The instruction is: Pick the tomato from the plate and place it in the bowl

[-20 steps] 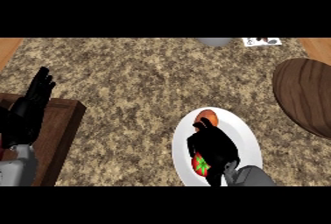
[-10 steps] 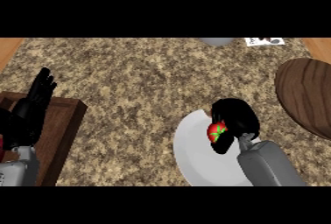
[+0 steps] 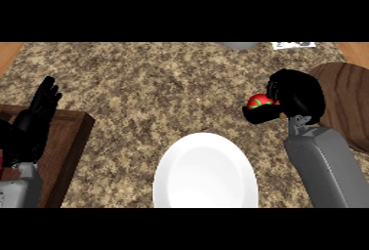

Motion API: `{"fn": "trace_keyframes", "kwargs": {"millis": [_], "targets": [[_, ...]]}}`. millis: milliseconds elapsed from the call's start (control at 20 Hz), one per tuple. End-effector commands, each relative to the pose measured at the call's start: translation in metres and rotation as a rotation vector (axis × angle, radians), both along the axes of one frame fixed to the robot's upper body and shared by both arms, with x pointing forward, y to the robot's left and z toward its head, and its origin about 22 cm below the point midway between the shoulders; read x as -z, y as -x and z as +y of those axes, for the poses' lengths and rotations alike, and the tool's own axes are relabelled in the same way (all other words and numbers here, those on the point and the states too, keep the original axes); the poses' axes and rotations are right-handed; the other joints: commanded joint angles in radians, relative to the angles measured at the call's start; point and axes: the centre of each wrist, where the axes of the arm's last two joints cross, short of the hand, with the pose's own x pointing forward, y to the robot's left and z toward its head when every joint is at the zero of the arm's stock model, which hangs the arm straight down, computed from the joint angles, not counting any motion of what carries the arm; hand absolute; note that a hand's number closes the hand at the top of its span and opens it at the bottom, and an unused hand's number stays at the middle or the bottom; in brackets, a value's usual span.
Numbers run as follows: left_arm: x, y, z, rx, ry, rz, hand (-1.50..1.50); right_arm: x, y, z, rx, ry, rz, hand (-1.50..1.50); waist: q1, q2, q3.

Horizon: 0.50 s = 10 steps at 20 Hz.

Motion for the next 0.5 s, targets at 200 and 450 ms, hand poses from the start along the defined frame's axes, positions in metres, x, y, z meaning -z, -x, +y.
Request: {"fn": "trace_keyframes", "kwargs": {"millis": [200,450], "targets": [[0.014,0.010,0.003,-0.002,-0.002,0.008,0.00,-0.095,0.029,-0.008,0.157,-0.067,-0.377,1.50,-0.007,-0.001,0.000],[0.012,0.001,-0.032,0.002,0.002,-0.009,0.00,-0.125,0.029,-0.047,0.235,-0.081,-0.424,1.50,-0.004,0.003,0.001]]}}
